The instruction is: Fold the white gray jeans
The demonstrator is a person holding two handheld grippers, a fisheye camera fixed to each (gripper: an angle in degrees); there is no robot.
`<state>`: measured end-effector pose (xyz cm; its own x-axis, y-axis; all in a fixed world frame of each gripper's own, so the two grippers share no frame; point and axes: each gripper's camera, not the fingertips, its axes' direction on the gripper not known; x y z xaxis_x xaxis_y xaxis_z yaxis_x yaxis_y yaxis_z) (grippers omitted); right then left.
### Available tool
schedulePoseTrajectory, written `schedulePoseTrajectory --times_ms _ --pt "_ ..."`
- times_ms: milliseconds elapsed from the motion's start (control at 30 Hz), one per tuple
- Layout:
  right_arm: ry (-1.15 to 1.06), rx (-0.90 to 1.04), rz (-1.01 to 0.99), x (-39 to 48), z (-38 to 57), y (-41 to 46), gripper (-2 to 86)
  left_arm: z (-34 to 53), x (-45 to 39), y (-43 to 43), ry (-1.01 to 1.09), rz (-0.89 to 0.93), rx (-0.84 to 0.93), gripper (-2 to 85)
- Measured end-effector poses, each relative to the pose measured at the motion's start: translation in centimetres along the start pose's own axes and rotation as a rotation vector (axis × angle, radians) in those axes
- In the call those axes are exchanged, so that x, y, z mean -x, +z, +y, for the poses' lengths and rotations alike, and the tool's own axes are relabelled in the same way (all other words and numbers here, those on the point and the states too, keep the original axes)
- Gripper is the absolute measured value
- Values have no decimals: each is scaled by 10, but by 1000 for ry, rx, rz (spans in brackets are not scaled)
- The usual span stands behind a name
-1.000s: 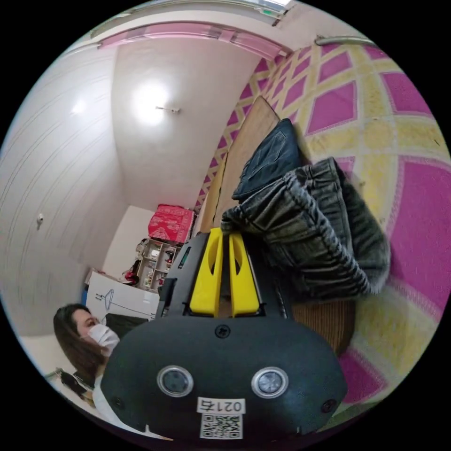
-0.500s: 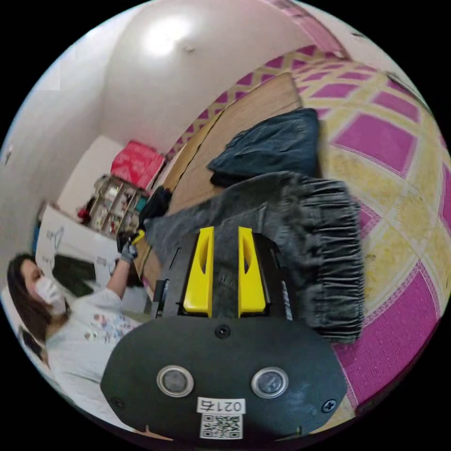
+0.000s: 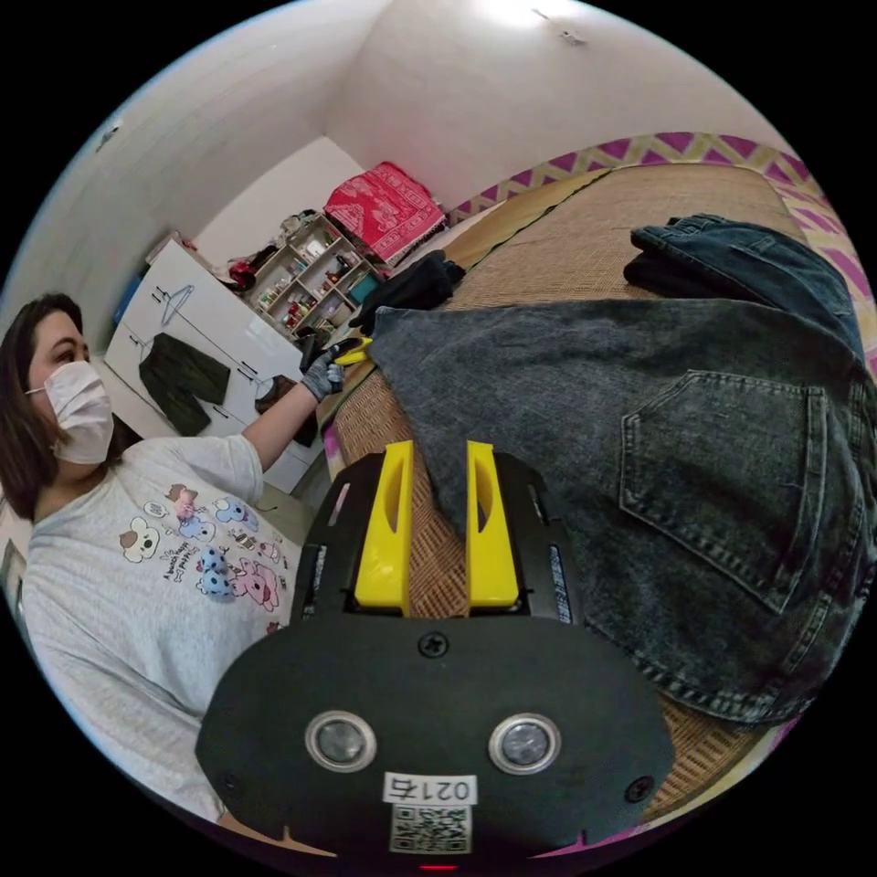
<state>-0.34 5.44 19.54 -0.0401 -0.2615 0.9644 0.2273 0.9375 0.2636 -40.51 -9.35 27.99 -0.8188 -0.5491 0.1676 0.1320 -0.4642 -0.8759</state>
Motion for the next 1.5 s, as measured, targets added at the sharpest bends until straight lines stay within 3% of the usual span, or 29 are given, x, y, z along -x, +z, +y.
schedulePoseTrajectory --times_ms 100,233,400,500,700,867,1033,1233,1333,1467,1500 --pt "27 -14 -17 -1 15 2 90 -6 -3 21 55 58 49 120" --pt "61 -32 -10 -2 38 -2 90 6 1 34 46 122 8 48" --pt "102 -116 -8 -3 74 -32 86 19 -55 27 99 145 -42 40" --pt "104 -159 5 -1 92 -50 84 30 -131 19 213 83 -52 41" --pt "95 -228 1 -4 127 -71 82 121 -340 60 661 31 -27 44" --pt "128 -274 -40 -15 154 -84 82 261 -456 216 939 17 141 48" --pt "160 -314 -33 -20 180 -103 81 349 -448 369 918 -73 453 50" --pt "190 -363 -33 -28 201 -125 78 360 -440 352 856 109 304 50" --pt "205 -397 -58 -36 200 -132 78 374 -429 385 866 136 501 62" --pt "223 -430 -19 -38 196 -148 86 357 -404 350 777 481 364 56" --pt "256 -454 14 -41 197 -155 92 354 -401 345 767 498 352 54"
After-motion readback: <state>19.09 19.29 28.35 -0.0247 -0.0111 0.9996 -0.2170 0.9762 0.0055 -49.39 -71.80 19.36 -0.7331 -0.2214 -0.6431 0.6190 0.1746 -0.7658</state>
